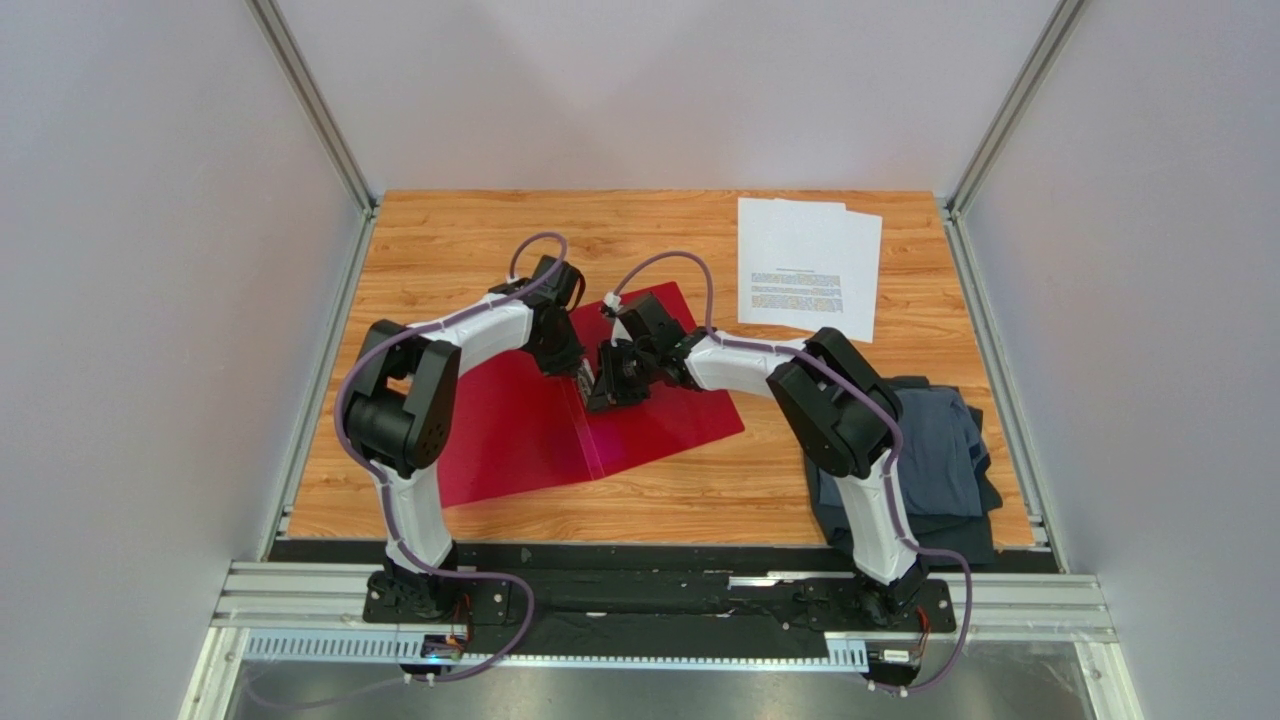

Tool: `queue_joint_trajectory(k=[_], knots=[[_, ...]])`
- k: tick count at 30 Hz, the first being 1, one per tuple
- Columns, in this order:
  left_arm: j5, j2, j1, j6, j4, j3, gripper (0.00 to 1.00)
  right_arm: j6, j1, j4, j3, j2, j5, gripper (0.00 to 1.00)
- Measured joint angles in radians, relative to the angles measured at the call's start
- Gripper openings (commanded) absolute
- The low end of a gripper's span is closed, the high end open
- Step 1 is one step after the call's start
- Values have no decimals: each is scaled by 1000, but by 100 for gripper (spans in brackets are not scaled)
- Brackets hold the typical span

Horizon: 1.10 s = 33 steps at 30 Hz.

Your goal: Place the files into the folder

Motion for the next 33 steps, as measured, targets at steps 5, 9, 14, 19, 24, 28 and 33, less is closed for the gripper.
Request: queue_joint_trajectory(k=[5, 9, 14, 19, 24, 28, 33], knots=[[0, 0, 0, 1, 0, 0, 0, 0, 0, -19, 11, 0, -1, 0], [-2, 0, 0, 5, -1, 0, 0, -1, 5, -78, 42, 4, 40, 0], [-3, 1, 0, 7, -3, 3, 0, -1, 31, -229, 143, 31, 124, 0], [-4, 4, 2, 11, -11, 8, 0, 10, 69, -364, 238, 64, 262, 0], [-4, 4, 6, 10, -12, 8, 0, 31, 93, -440, 291, 83, 367, 0], [-6, 4, 7, 10, -12, 8, 0, 40, 106, -478, 319, 93, 428, 0], [-11, 5, 7, 8, -11, 9, 0, 29, 117, -534, 367, 106, 494, 0]])
